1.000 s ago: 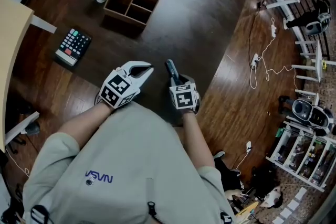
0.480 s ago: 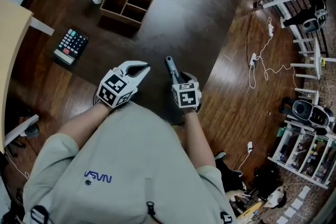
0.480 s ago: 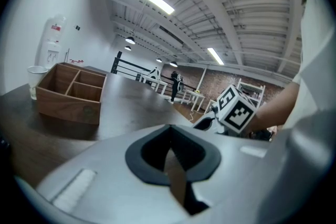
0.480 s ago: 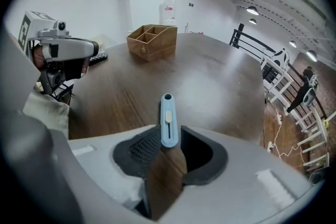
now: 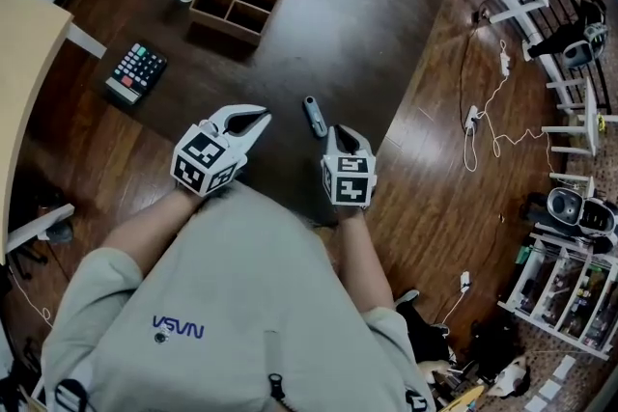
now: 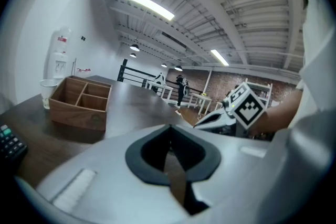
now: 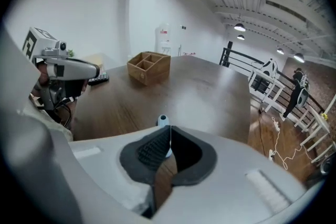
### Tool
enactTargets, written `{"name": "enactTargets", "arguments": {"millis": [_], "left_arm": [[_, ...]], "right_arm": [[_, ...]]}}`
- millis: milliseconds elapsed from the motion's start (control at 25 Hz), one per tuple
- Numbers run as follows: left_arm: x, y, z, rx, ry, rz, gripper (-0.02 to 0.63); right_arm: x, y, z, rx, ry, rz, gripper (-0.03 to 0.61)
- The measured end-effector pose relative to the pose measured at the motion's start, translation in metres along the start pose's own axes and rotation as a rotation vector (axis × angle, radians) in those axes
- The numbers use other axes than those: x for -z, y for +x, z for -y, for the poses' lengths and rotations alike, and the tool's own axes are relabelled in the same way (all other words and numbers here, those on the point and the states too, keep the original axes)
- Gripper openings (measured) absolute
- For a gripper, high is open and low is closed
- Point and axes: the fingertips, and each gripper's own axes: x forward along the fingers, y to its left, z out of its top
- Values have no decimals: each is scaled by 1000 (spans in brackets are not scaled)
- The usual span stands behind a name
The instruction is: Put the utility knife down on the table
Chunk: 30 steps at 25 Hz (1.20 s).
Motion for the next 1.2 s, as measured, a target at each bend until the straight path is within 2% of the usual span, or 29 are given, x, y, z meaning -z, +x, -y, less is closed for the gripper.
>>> {"name": "enactTargets", "arguments": {"millis": [40,280,480,640,760,880,1040,1200], "left_arm": [[-3,-4,2,-12,5,5,2],[-13,-39,18,-89,35,30,2],[-26,-77,42,-148,72,42,2],[-54,-85,59,-133,77,88,2],[-64,-93,65,-114,85,93,2],[-60,-105,74,-100,107,101,2],[-49,-125,83,-100,142,113,2],[-32,-158,89,-110,122,156,2]], "right_arm": [[-7,-6,-2,-2,5,39,2],[-42,-39,-26,-51,41,248,2],[-58,-74,-41,-85,43,358,2],[-76,-101,-43,-78,22,402,2],[-88,-115,-53,-77,20,435,2],[-84,-124,-69,-79,16,448,2],[-73,-124,-95,-110,-15,416,2],[-59,-138,-130,-122,-40,400,2]]}}
